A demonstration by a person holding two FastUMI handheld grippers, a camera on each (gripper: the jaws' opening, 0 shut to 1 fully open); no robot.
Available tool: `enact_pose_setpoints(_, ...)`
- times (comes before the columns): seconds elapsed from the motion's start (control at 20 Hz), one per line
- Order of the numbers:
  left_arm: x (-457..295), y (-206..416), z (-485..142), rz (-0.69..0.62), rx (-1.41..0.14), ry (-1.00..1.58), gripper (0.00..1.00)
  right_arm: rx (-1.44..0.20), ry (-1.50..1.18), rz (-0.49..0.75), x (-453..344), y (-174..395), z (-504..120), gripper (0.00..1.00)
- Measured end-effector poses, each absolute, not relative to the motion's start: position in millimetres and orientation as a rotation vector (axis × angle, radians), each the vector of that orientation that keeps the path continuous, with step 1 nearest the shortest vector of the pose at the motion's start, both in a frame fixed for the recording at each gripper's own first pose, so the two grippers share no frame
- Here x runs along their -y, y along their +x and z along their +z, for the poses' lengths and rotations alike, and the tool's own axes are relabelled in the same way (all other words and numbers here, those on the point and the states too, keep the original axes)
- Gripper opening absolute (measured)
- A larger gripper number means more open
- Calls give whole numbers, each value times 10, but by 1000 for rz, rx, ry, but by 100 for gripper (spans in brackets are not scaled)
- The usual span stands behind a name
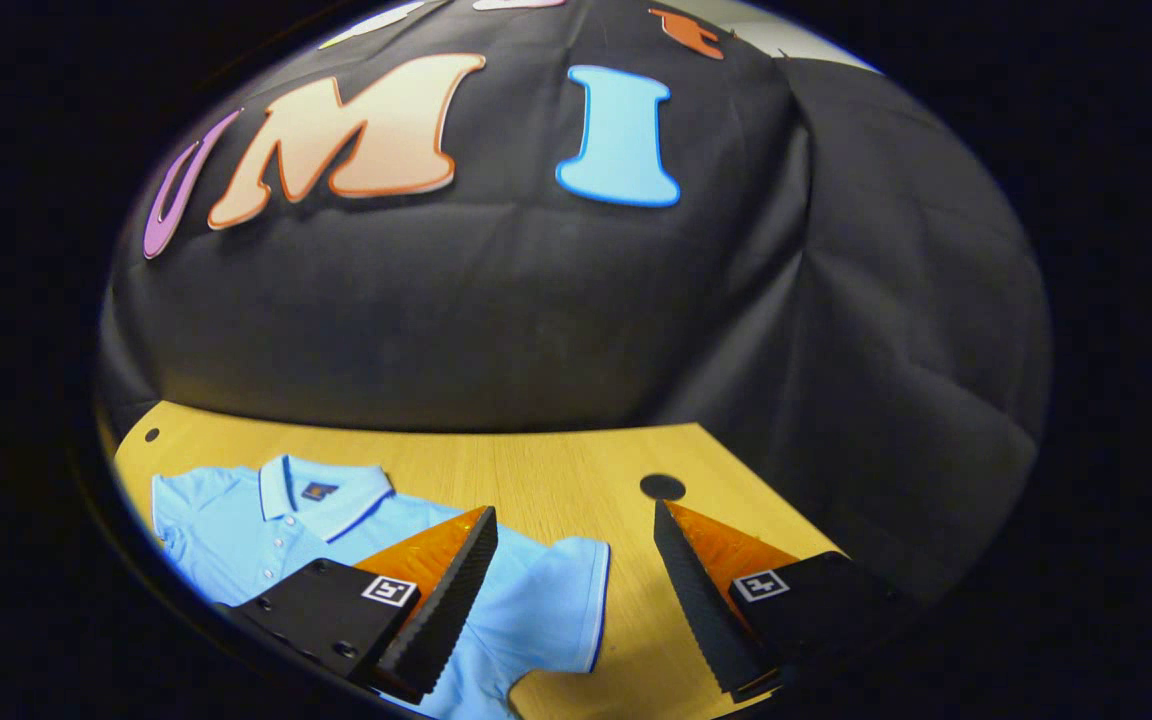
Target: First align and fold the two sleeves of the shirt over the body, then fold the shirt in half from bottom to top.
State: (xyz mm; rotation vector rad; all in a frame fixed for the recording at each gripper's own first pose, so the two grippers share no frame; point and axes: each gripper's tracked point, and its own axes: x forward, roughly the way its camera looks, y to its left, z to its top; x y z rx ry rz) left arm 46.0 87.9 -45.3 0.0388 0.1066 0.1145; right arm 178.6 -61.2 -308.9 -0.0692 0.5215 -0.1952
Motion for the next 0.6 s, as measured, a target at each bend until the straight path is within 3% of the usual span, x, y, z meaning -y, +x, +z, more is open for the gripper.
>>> enact_pose_setpoints(0.6,-1014,457,-595,153,-146,20,96,-790,66,-263,695,1667,-3963,98)
